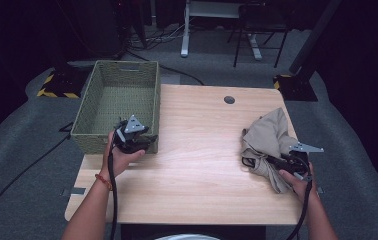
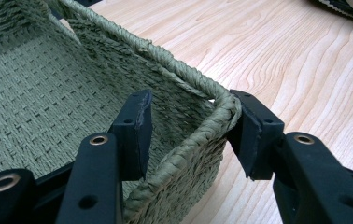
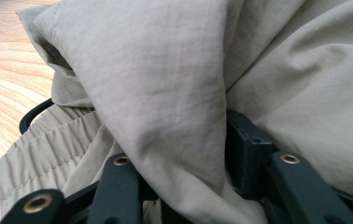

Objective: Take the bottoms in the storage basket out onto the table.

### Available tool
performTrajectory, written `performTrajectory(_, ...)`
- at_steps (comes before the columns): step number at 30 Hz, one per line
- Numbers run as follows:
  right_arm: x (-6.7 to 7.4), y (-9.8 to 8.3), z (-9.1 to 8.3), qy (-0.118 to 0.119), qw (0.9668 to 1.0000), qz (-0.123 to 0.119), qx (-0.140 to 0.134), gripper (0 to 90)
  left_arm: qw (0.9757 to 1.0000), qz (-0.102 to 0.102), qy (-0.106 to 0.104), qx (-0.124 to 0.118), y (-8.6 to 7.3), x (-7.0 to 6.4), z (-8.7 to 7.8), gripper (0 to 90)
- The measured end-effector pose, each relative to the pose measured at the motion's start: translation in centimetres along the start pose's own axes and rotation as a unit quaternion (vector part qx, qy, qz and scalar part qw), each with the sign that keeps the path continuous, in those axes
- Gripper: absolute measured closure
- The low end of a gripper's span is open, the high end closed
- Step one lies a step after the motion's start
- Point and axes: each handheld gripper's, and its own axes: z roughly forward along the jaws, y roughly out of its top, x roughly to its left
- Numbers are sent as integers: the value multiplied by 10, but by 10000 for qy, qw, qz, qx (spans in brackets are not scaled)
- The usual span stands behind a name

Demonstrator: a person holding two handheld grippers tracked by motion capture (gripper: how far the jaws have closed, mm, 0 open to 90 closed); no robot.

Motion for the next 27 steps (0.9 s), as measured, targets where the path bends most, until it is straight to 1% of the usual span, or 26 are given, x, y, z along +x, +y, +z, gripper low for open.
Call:
performTrajectory(3, 0, 0, 0, 2, 10000, -2, -4, 607, 10000, -15, 35, 39, 0, 1, -2, 517)
performTrajectory(4, 0, 0, 0, -1, 10000, -1, 1, 607, 10000, -52, 34, 49, 0, -1, -2, 511)
performTrajectory(5, 0, 0, 0, 0, 10000, 5, -2, 607, 9999, -27, 88, 66, 1, -3, -4, 503)
performTrajectory(6, 0, 0, 0, 1, 10000, 7, -2, 607, 9999, -22, 103, 34, 1, -4, -6, 477)
performTrajectory(8, 0, 0, 0, 2, 10000, 4, 0, 608, 10000, -19, 17, -80, 2, -8, -12, 357)
performTrajectory(9, 1, 0, 0, 3, 10000, 5, 1, 607, 9999, 26, 36, -107, 3, -11, -15, 322)
performTrajectory(10, 1, 0, 0, 1, 10000, -15, -11, 607, 9999, 68, 47, -145, 4, -14, -17, 317)
performTrajectory(11, 1, 0, 0, 5, 10000, -16, -13, 608, 9997, 113, 75, -217, 6, -19, -20, 292)
performTrajectory(12, 2, 0, 0, 27, 10000, -26, -5, 608, 9995, 179, 40, -268, 8, -25, -24, 245)
performTrajectory(14, 5, 1, 1, 59, 10000, -43, 18, 606, 9989, 322, -45, -324, 12, -34, -29, 230)
performTrajectory(15, 7, 1, 2, 91, 9999, -57, 27, 603, 9986, 378, -134, -358, 14, -40, -30, 224)
performTrajectory(16, 10, 2, 3, 137, 9998, -134, 71, 598, 9980, 484, -232, -348, 15, -46, -31, 215)
performTrajectory(17, 14, 4, 3, 138, 9996, -221, 99, 592, 9971, 584, -391, -307, 15, -55, -30, 203)
performTrajectory(18, 19, 5, 3, 140, 9993, -334, 127, 589, 9960, 695, -501, -242, 15, -61, -28, 198)
performTrajectory(19, 23, 7, 4, 175, 9989, -398, 149, 590, 9955, 750, -550, -180, 13, -67, -25, 198)
performTrajectory(20, 26, 9, 4, 221, 9986, -449, 169, 600, 9946, 813, -645, -92, 11, -74, -21, 198)
performTrajectory(21, 31, 11, 4, 270, 9981, -540, 154, 613, 9932, 899, -743, -3, 8, -80, -17, 198)
performTrajectory(22, 36, 13, 3, 295, 9977, -595, 161, 624, 9920, 929, -852, 109, 4, -87, -12, 198)
performTrajectory(23, 43, 17, 2, 337, 9969, -704, 126, 625, 9908, 960, -929, 201, 1, -91, -8, 198)
performTrajectory(24, 48, 20, 2, 349, 9966, -743, 111, 632, 9889, 1020, -1040, 309, -4, -96, -3, 198)
performTrajectory(25, 55, 24, 1, 372, 9955, -865, 59, 650, 9873, 1062, -1104, 411, -8, -99, 1, 198)
performTrajectory(26, 60, 28, 0, 390, 9950, -924, 7, 662, 9860, 1114, -1129, 514, -12, -102, 6, 198)
performTrajectory(27, 65, 31, -1, 422, 9938, -1028, -23, 687, 9852, 1108, -1175, 572, -15, -103, 9, 198)
